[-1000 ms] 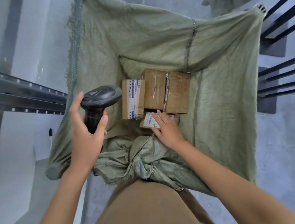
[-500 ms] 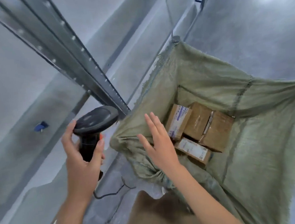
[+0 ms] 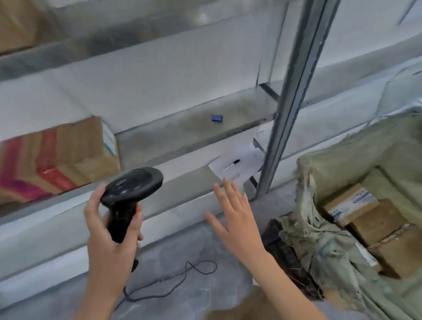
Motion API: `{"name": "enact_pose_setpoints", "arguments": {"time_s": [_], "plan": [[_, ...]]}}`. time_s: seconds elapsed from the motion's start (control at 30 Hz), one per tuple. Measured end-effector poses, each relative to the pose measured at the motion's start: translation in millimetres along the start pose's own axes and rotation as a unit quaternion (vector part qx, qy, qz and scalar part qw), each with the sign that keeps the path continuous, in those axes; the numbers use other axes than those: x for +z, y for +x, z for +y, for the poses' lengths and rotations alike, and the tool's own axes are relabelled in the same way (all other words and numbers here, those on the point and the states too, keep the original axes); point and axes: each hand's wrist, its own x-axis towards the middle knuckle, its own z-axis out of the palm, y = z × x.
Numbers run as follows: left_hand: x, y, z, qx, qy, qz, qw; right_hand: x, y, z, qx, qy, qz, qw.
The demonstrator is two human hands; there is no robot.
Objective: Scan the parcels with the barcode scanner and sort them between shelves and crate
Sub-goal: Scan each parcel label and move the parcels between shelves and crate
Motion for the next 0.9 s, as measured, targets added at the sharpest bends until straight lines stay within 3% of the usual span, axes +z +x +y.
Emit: {"name": "enact_pose_setpoints", "arguments": {"time_s": [0.3,0.57,0.9], "plan": [[-168.7,-41.1,-49.0,-0.038,0.0,0.16,0.986,107.0,-5.3,-151.3,-0.154,-0.058,-0.121,0.979],[-293.4,-42.3,-106.0,-0.073,-0.006,0.287,0.955,216.6,28.2,-286.9,-0.277,-0.059,-0.17,0.944],[-458.7,40.7,-181.4,-0.089,0.025,0.37,0.924,355.3,100.6,-447.1,-0.319,-0.042,-0.199,0.926]]}}
